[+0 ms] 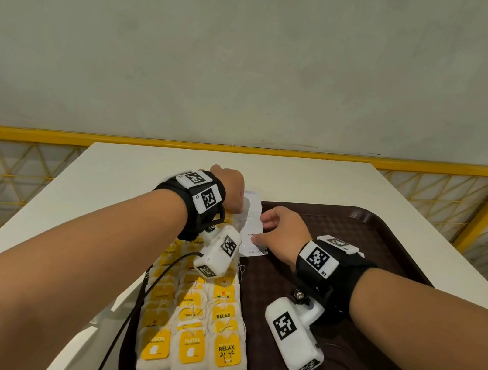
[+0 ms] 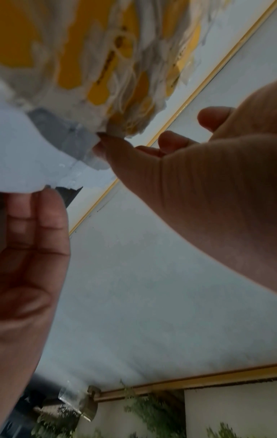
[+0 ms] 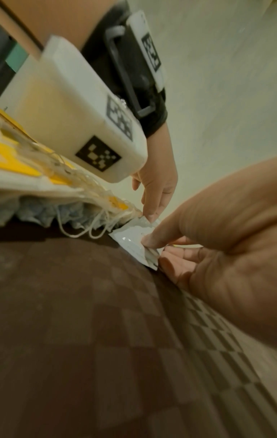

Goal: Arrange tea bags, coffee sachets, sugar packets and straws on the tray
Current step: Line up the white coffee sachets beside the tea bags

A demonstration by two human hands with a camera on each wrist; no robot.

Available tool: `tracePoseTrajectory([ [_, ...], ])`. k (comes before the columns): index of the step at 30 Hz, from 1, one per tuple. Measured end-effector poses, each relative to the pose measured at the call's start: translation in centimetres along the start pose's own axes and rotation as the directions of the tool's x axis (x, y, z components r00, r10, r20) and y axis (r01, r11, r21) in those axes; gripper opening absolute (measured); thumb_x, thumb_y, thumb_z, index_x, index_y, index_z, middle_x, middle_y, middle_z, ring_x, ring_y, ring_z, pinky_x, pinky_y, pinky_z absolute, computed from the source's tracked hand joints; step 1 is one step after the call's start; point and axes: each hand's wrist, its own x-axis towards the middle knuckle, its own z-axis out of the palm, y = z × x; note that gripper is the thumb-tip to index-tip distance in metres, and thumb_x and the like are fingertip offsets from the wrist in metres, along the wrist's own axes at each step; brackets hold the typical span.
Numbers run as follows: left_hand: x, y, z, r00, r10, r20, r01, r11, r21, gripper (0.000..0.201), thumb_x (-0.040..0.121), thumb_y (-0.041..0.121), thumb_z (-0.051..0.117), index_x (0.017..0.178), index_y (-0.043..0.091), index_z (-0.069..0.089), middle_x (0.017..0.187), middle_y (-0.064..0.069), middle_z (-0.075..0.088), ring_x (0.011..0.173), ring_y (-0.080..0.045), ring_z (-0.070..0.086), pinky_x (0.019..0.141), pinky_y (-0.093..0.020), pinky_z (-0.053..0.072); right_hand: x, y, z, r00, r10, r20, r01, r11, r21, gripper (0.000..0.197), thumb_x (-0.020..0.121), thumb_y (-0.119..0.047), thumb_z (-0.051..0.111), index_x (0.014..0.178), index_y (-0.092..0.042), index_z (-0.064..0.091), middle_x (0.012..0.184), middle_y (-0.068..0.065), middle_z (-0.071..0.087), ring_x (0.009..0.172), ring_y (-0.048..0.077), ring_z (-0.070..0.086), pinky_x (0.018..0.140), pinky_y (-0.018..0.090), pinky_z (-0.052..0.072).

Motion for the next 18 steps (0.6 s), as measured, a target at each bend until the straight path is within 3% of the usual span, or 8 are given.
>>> tracePoseTrajectory([
  [4,0.1,-0.2,-0.3,1.000,-0.002,-0.023,0.001,0.999,-0.033,0.024,0.088,0.030,0.061,0.103,0.015,0.071,0.108,0.001,0.067,0.106,-0.023,0.055,0.078,-0.030,0.035,0.2,0.0,0.0,1.000,-0.018,-0.001,0.018,1.000,0.005,0.039,0.074,-0.007,0.077,0.110,-0.010,0.061,0.107,0.006,0.064,0.093,0.015,0.060,0.078,0.023,0.049],
  [8,-0.3,-0.4,-1.0,0.999,0.033,-0.026,-0.035,0.996,-0.081,0.031,0.085,0.037,0.066,0.101,0.010,0.072,0.093,-0.001,0.064,0.089,-0.020,0.056,0.076,-0.028,0.036,0.2,0.3,0.0,1.000,-0.019,-0.001,0.019,1.000,0.025,0.038,0.074,-0.007,0.077,0.109,-0.009,0.061,0.106,0.007,0.064,0.091,0.017,0.061,0.075,0.024,0.051],
  [11,-0.3,-0.5,-0.8,0.999,0.040,0.007,-0.040,0.996,-0.080,0.032,0.082,0.038,0.070,0.099,0.011,0.073,0.099,-0.003,0.070,0.096,-0.021,0.061,0.070,-0.026,0.043,0.1,0.4,0.0,1.000,-0.016,-0.008,0.017,0.999,0.035,0.038,0.075,-0.007,0.077,0.109,-0.009,0.061,0.104,0.007,0.065,0.092,0.019,0.062,0.079,0.029,0.053],
  [13,-0.2,-0.3,-0.5,0.999,0.033,0.009,-0.032,0.998,-0.059,0.030,0.079,0.037,0.073,0.098,0.014,0.073,0.101,-0.001,0.070,0.099,-0.021,0.060,0.072,-0.027,0.046,0.1,0.4,0.1,1.000,-0.014,-0.012,0.015,0.999,0.039,0.038,0.075,-0.008,0.077,0.109,-0.010,0.060,0.104,0.007,0.065,0.092,0.019,0.063,0.080,0.031,0.054],
  [18,-0.2,0.2,-0.2,1.000,0.025,0.010,-0.024,1.000,-0.018,0.027,0.084,0.034,0.067,0.102,0.014,0.072,0.107,-0.002,0.068,0.106,-0.023,0.055,0.073,-0.029,0.040,0.2,0.5,0.2,1.000,0.005,-0.022,-0.004,0.999,0.052,0.038,0.074,-0.010,0.079,0.106,-0.013,0.059,0.103,0.005,0.064,0.092,0.022,0.064,0.084,0.038,0.055],
])
